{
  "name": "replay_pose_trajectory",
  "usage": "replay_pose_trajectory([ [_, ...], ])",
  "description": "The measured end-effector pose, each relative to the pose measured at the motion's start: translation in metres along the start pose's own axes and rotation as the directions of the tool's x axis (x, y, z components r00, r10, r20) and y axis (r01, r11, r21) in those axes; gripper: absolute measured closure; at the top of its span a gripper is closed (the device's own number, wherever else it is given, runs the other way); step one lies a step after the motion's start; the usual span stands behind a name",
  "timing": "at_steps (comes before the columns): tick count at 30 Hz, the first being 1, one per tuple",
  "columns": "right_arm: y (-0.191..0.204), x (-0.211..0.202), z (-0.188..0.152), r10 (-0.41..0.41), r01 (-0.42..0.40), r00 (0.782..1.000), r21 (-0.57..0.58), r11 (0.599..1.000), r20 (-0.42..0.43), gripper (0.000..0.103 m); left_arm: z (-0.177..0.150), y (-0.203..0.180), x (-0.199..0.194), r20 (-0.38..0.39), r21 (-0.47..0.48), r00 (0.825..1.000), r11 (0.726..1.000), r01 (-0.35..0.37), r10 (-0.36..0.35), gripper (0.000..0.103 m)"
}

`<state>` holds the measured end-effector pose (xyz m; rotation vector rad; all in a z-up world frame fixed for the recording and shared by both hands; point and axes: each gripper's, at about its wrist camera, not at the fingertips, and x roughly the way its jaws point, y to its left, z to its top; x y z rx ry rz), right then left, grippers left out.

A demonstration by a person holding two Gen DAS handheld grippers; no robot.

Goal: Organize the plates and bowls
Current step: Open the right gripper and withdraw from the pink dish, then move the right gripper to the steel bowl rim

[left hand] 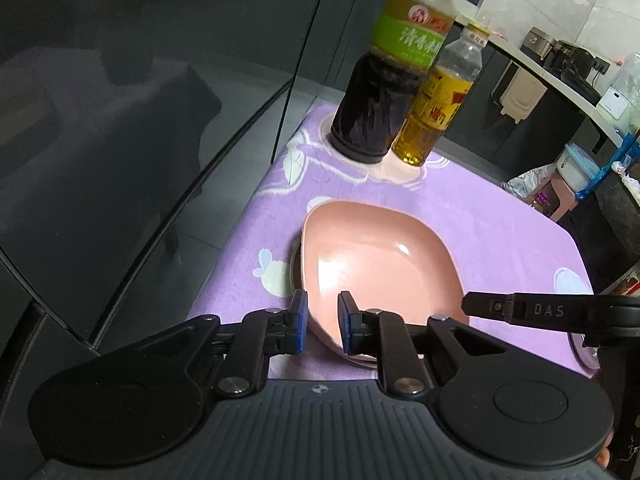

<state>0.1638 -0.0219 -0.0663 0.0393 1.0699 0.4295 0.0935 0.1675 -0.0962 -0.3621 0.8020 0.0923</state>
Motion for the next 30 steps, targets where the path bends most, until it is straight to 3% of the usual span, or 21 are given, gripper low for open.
replay_pose_trajectory([
  [9, -0.027, -0.029, -0.012, -0.007, 0.002, 0.998, 0.073, 0.997, 0.069, 0.082, -0.003, -0.030, -0.020, 0.031, 0.066, 0.999, 0.998, 0.023, -0.025, 0.088],
  [18, -0.080, -0.063, -0.032, -0.018, -0.007, 0.989, 0.163, 0.987, 0.148, 0.082, -0.009, -0.094, -0.020, 0.008, 0.173, 0.998, 0.983, 0.059, -0.061, 0.088],
  [30, -0.163, -0.111, -0.071, -0.096, 0.007, 0.956, 0.304, 0.953, 0.279, 0.082, -0.023, -0.176, -0.003, -0.052, 0.221, 0.980, 0.954, 0.201, -0.194, 0.087],
])
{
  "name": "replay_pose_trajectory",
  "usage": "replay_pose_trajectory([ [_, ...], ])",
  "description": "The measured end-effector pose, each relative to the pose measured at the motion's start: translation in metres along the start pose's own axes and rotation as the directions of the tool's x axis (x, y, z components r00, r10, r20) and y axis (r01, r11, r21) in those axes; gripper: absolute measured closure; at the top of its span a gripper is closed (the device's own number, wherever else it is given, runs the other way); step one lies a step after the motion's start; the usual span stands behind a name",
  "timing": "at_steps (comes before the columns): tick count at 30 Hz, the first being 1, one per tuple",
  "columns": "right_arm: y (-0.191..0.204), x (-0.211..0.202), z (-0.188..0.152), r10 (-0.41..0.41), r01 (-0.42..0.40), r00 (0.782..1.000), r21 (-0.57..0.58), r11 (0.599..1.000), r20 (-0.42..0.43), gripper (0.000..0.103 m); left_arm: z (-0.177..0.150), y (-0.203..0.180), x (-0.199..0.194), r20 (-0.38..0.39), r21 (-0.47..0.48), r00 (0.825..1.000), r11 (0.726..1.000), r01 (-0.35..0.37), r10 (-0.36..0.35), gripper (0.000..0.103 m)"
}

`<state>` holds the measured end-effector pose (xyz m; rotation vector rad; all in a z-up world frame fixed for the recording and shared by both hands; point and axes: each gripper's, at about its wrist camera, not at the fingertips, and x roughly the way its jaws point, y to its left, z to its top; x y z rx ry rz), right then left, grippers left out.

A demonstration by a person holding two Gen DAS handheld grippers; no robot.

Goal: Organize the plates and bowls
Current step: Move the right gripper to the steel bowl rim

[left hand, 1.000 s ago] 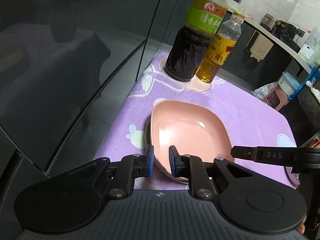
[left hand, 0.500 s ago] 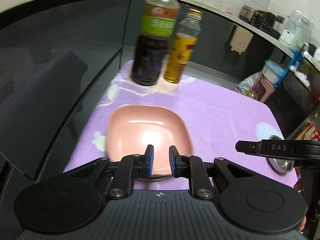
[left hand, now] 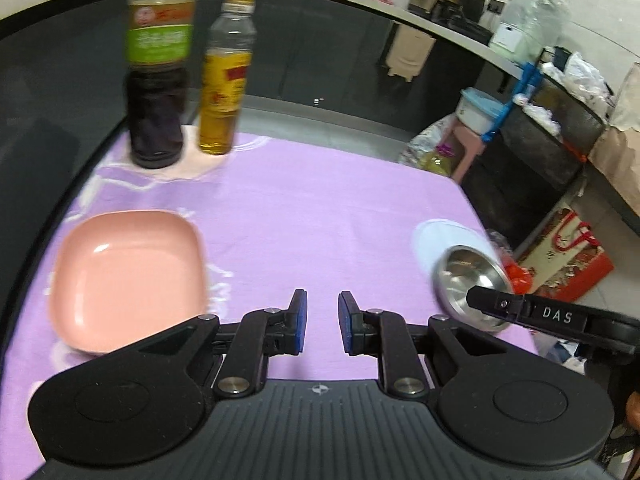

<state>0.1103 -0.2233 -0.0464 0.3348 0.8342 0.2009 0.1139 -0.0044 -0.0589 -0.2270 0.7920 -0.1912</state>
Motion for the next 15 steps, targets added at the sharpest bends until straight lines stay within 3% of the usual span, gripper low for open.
replay_pose_trajectory([
  [7, -0.040, -0.012, 0.003, -0.038, 0.031, 0.997, 0.098, 0.995, 0.065, 0.082, 0.000, -0.043, 0.011, 0.017, 0.073, 0.998, 0.996, 0.058, -0.059, 0.083],
  [15, -0.074, -0.018, 0.005, -0.100, 0.082, 0.990, 0.183, 0.980, 0.095, 0.082, -0.003, -0.080, 0.037, -0.051, 0.121, 0.995, 0.988, 0.092, -0.087, 0.082],
])
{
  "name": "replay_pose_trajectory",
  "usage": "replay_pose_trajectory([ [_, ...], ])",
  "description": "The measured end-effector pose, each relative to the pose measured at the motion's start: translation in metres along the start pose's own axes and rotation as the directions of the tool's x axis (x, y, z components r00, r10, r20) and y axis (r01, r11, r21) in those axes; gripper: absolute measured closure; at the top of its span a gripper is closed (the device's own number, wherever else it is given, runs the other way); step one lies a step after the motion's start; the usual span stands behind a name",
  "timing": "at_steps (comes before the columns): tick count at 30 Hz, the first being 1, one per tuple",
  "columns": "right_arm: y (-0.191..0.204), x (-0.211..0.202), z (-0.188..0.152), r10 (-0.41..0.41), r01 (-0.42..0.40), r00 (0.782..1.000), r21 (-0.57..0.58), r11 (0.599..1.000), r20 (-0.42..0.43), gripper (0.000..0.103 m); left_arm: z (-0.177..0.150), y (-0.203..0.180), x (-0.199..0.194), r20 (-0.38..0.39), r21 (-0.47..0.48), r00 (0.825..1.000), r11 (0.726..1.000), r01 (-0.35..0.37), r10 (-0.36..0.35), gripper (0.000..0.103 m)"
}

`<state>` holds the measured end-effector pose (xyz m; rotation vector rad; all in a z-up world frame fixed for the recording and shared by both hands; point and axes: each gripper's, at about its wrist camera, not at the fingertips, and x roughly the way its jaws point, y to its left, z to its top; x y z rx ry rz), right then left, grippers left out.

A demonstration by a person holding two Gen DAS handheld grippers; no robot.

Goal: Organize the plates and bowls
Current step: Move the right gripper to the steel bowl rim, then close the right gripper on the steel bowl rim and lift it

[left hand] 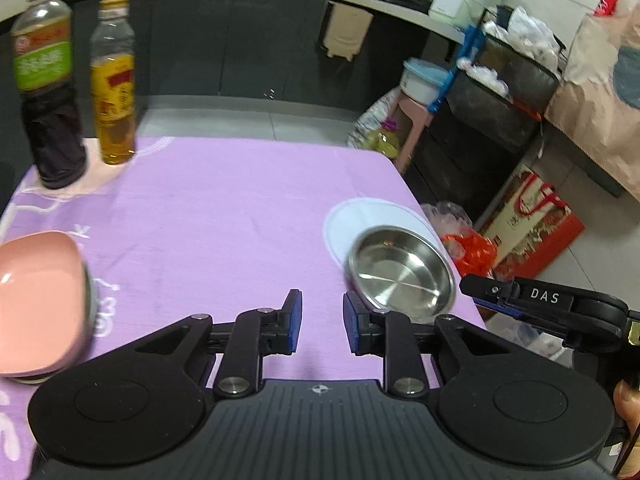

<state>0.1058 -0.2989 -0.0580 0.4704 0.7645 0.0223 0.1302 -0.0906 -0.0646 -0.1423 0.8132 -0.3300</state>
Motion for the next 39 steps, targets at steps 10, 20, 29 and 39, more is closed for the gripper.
replay_pose_trajectory([
  [10, -0.027, 0.003, 0.006, -0.026, 0.026, 1.000, 0.046, 0.999, -0.002, 0.068, 0.007, -0.026, 0.044, -0.064, 0.043, 0.997, 0.998, 0.037, -0.034, 0.082],
  [20, -0.035, 0.022, 0.008, -0.038, 0.040, 0.999, 0.060, 0.997, -0.034, 0.067, 0.016, -0.036, 0.085, -0.071, 0.021, 0.997, 1.000, 0.011, -0.010, 0.081],
  [29, -0.040, 0.037, 0.008, -0.064, 0.067, 0.996, 0.063, 0.996, -0.061, 0.067, 0.013, -0.038, 0.115, -0.146, 0.028, 0.989, 0.999, -0.017, 0.021, 0.081],
  [39, -0.037, 0.033, 0.007, -0.076, 0.080, 0.995, 0.067, 0.995, -0.057, 0.093, 0.011, -0.040, 0.109, -0.158, 0.022, 0.987, 1.000, 0.020, -0.016, 0.087],
])
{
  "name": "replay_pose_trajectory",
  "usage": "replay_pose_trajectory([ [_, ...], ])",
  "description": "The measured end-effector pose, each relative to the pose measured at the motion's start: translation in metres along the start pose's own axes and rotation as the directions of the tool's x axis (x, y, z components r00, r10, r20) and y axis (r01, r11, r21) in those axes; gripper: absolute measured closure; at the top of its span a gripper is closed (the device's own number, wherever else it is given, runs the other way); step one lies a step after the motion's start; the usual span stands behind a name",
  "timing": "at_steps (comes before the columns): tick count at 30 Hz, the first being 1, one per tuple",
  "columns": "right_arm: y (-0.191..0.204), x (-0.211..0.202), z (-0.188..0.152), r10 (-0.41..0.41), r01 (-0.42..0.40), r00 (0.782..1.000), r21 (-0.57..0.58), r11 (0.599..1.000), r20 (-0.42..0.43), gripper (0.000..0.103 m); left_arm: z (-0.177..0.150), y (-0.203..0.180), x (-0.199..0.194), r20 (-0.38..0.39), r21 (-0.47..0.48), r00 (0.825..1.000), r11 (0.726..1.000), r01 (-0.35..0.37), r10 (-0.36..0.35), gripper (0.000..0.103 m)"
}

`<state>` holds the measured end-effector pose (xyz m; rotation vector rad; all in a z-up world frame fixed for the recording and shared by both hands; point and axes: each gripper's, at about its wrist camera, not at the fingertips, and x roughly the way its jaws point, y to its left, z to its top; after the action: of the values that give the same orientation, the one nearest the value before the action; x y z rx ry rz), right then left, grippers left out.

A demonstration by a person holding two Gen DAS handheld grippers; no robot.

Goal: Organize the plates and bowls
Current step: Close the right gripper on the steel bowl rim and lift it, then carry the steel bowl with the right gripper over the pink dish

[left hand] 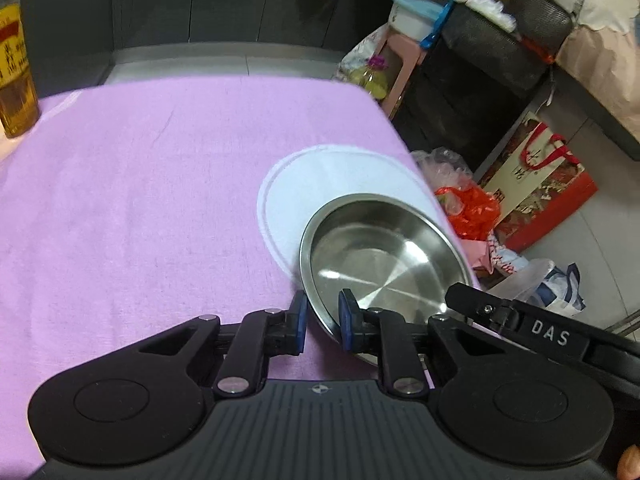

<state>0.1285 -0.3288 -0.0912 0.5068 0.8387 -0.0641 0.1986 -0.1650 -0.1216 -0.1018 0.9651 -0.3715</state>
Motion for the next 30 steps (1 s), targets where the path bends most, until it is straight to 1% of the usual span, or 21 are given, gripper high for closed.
replay_pose_trajectory([
  [3, 0.003, -0.009, 0.001, 0.019, -0.019, 1.000, 0.001, 1.000, 0.012, 0.093, 0.000, 0.000, -0.019, 0.042, 0.017, 0.999, 1.000, 0.001, -0.002, 0.088],
  [8, 0.015, -0.022, -0.001, 0.047, -0.046, 0.998, -0.023, 0.999, 0.029, 0.093, -0.004, 0.002, -0.046, 0.088, 0.031, 0.996, 1.000, -0.002, -0.001, 0.087],
  [14, 0.031, -0.035, -0.003, 0.089, -0.087, 0.995, -0.063, 0.994, 0.043, 0.093, -0.009, 0.016, -0.077, 0.129, 0.011, 0.992, 1.000, 0.013, -0.014, 0.087],
  [18, 0.045, -0.041, -0.006, 0.107, -0.102, 0.993, -0.093, 0.990, 0.048, 0.092, -0.013, 0.023, -0.095, 0.163, 0.012, 0.987, 1.000, 0.005, -0.007, 0.087],
  [24, 0.069, -0.048, -0.013, 0.123, -0.114, 0.991, -0.144, 0.983, 0.057, 0.092, -0.021, 0.039, -0.120, 0.210, 0.009, 0.978, 1.000, 0.001, -0.003, 0.087],
  [30, 0.095, -0.049, -0.020, 0.128, -0.116, 0.990, -0.192, 0.975, 0.052, 0.091, -0.027, 0.064, -0.142, 0.242, -0.023, 0.970, 1.000, 0.016, -0.010, 0.086],
])
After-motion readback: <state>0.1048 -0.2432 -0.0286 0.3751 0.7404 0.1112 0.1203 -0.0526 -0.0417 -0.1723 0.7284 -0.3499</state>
